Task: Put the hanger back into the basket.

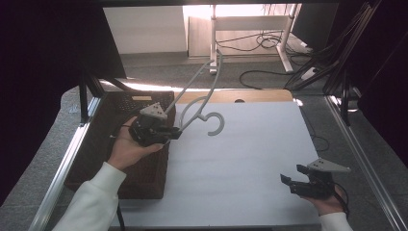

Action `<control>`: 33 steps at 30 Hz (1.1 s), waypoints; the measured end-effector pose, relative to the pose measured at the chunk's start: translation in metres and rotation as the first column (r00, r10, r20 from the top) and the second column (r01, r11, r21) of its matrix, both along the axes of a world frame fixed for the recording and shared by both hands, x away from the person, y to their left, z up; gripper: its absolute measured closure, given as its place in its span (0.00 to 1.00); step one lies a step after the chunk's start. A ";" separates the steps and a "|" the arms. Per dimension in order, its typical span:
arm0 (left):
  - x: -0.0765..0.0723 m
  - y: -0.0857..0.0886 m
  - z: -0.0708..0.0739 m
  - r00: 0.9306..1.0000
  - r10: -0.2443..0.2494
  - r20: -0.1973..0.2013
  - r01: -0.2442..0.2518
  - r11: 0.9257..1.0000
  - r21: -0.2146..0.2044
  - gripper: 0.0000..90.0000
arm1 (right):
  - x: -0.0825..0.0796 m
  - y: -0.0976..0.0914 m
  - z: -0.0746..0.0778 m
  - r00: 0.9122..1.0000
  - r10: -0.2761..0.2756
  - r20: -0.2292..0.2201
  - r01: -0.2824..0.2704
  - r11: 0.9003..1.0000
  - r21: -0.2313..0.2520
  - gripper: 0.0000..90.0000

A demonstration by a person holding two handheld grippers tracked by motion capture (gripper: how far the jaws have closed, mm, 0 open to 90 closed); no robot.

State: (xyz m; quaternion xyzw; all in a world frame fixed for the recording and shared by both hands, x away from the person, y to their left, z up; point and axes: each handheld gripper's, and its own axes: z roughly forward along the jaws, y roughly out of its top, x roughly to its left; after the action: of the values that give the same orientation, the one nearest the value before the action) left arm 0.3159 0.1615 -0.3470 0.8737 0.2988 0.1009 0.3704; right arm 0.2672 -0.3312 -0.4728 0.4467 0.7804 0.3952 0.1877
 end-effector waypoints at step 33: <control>-0.016 0.089 -0.029 0.990 0.134 -0.049 -0.134 0.991 0.008 0.91 | 0.007 0.004 -0.002 0.999 0.034 -0.003 -0.034 0.999 -0.004 0.27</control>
State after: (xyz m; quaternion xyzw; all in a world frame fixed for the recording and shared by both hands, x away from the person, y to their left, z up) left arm 0.2996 0.2500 -0.3763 0.8548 0.3656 0.1046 0.3531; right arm 0.2738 -0.3270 -0.4747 0.4335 0.7890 0.3962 0.1806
